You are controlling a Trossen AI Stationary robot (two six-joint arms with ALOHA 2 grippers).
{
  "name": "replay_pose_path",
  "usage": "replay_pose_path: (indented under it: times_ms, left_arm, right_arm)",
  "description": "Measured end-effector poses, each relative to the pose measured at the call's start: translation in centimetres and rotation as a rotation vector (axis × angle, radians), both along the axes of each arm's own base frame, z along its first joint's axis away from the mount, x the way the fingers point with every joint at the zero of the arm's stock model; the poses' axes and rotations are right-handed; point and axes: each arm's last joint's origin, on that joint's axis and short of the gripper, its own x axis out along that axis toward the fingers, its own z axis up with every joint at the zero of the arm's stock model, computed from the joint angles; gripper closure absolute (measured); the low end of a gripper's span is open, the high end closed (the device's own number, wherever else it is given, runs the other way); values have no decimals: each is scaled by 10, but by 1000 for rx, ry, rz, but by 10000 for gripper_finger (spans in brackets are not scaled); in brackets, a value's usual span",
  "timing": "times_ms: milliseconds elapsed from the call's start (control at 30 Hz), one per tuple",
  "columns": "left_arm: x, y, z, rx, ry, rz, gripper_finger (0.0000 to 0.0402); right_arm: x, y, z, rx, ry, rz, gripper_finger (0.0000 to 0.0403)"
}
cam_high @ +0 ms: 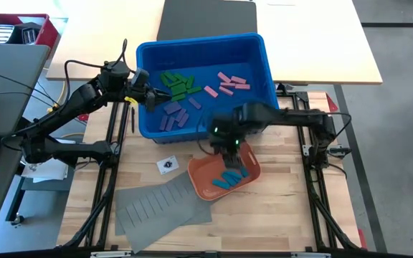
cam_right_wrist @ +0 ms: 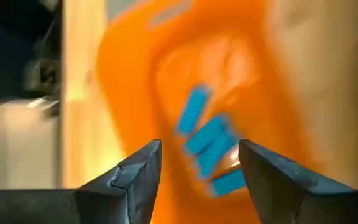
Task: Sort blocks
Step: Adjust the blue bin
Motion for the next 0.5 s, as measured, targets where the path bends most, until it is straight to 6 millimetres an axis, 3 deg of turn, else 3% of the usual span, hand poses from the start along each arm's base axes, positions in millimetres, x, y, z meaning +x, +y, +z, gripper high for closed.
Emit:
replay_pose_path:
  times_ms: [133, 233, 333, 500]
  left_arm:
    - [0, 0, 0, 1, 0, 1, 243]
    - [0, 0, 0, 24, 7, -5, 243]
    - [0, 0, 0, 51, 16, -12, 243]
    - [0, 0, 0, 58, 18, -13, 243]
  right_arm:
    - [-2, -16, 49, -225, -178, -32, 193]
    - [-5, -34, 63, -305, -223, -65, 197]
    - [-8, -60, 53, -308, -164, -125, 200]
    - [-13, -93, 15, -328, -30, -96, 201]
